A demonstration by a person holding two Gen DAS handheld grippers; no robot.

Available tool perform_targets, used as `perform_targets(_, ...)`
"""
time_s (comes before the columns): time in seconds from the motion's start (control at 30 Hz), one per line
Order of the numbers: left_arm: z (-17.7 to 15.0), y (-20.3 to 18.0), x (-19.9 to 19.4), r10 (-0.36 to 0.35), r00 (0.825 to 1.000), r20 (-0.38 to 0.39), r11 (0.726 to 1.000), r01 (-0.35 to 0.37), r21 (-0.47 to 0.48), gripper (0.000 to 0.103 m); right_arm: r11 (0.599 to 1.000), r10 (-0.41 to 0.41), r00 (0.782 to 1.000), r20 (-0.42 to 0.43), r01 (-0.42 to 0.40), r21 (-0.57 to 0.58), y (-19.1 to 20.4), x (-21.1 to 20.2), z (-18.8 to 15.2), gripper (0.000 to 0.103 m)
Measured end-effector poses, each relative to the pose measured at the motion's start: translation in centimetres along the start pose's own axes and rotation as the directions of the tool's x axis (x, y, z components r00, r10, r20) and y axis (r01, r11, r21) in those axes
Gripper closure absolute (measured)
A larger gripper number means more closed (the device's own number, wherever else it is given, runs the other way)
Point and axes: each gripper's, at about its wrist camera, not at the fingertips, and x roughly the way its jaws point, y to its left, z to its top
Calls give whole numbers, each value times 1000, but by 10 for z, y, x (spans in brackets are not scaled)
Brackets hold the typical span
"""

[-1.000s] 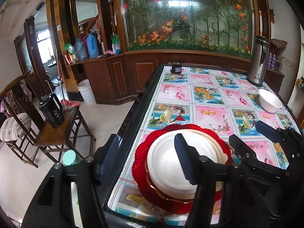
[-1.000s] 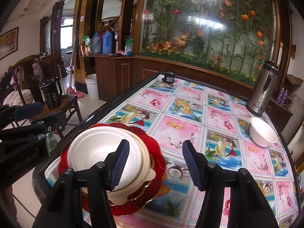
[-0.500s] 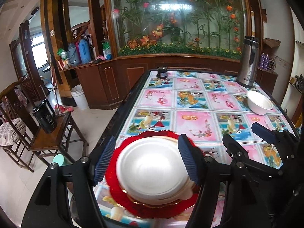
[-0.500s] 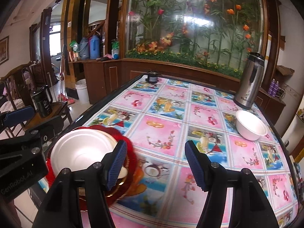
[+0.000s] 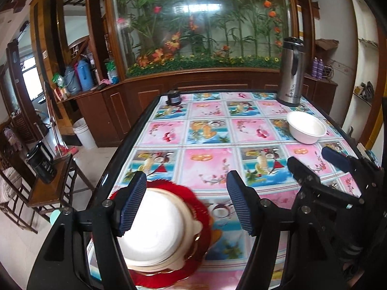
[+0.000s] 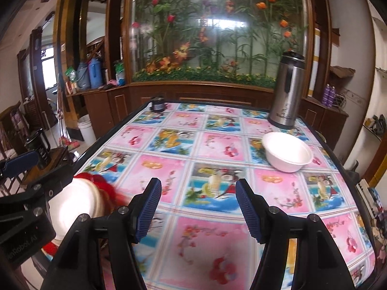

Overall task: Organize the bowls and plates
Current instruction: 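Lower the held white foam plates onto the red stack and open both tools, then move both tools toward the last white foam bowl on the table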

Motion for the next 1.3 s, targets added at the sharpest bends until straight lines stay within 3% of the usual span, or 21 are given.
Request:
perform_targets(0.27, 16, -35, -7, -8, 1000, -8, 999, 9, 48, 35, 995, -47, 999, 8, 46, 89, -68, 2, 12, 36)
perform_targets(0.53, 22, -50, -43, -23, 999, 39, 997, 20, 80, 35, 972, -131, 991, 35, 121, 201, -150, -20, 18, 36)
perform_targets(0.63, 24, -48, -58, -31, 997, 66, 997, 26, 72, 35, 957, -132, 990, 49, 114, 265, -182, -38, 21, 36)
perform_targets(0.8, 22, -38, -82, -34, 994, 106, 997, 26, 70, 35, 914, -66, 990, 122, 11, 405, -237, -78, 24, 29)
perform_targets(0.97, 31, -18, -109, -27, 988, 151, 998, 17, 65, 35, 908, -112, 981, 157, 38, 417, -270, -113, 41, 28)
perform_targets(1.17, 71, 11, -165, 19, 958, 288, 998, -34, 50, 35, 909, -210, 950, 230, 103, 404, -296, -172, 74, 27)
perform_targets(1.27, 95, 16, -204, 0, 930, 368, 996, -31, 81, 20, 896, -229, 930, 288, 86, 436, -311, -207, 93, 26)
perform_targets(1.3, 102, 17, -216, -8, 919, 393, 995, -31, 93, 19, 893, -233, 926, 297, 83, 443, -315, -216, 97, 26)
